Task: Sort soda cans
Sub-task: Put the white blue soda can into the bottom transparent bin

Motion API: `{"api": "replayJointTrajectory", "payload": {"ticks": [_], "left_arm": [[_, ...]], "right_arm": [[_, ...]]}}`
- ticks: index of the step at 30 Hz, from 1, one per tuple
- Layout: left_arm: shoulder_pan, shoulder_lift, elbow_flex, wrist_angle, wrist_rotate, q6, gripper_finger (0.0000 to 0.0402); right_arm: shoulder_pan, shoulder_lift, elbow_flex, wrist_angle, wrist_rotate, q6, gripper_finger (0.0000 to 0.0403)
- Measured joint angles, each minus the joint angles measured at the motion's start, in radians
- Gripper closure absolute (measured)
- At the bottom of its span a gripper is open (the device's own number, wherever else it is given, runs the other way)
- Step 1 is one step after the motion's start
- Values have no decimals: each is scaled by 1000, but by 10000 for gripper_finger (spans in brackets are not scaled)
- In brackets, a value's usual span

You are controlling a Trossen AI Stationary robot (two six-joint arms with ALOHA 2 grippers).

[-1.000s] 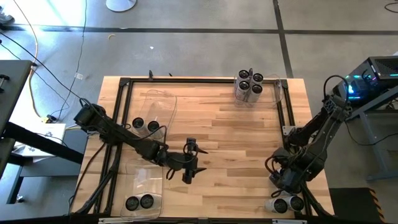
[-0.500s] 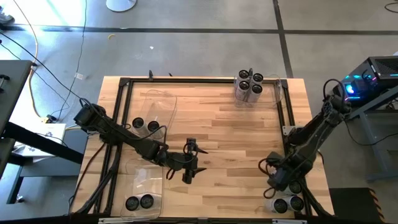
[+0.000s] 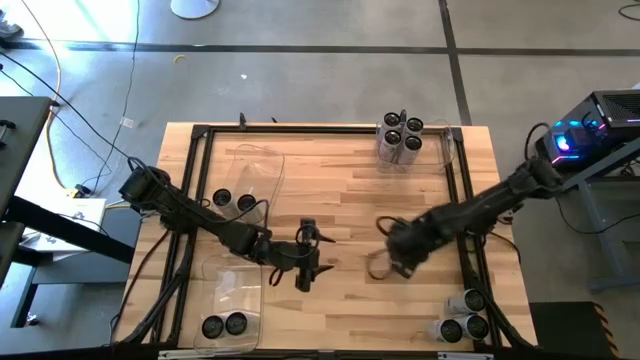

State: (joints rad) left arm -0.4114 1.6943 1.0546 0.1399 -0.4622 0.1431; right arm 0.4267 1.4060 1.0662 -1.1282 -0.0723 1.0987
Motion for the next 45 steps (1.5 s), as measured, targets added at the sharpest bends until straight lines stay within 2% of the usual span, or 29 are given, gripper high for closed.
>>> {"api": "replayJointTrajectory", "payload": {"ticks": [2,5,9,16,19,23,28,36,39,45], "left_arm": [[0,-1,1,-34,-31,14,97],[-5,-16,1,-157,-133,15,97],[-17,-48,1,-383,-240,-100,97],[-44,-65,1,-669,-267,-332,97],[-67,-65,0,-761,-271,-407,97],[-106,-65,-34,-838,-340,-490,97],[-125,-65,-94,-831,-349,-585,97],[-127,-65,-125,-783,-341,-597,97],[-127,-65,-125,-747,-345,-574,97],[-127,-65,-125,-633,-405,-506,97]], "right_arm": [[-57,66,52,4,-4,-114,167],[-117,183,158,-3,-16,-260,167],[-159,357,351,-85,-13,-416,167],[-170,608,693,-173,19,-624,167],[-170,683,802,-190,24,-675,167],[-169,752,901,-211,24,-743,150],[-172,787,945,-162,29,-782,108],[-166,771,948,-107,81,-804,99],[-147,742,947,-105,196,-797,98],[-67,597,947,-123,516,-754,97]]}}
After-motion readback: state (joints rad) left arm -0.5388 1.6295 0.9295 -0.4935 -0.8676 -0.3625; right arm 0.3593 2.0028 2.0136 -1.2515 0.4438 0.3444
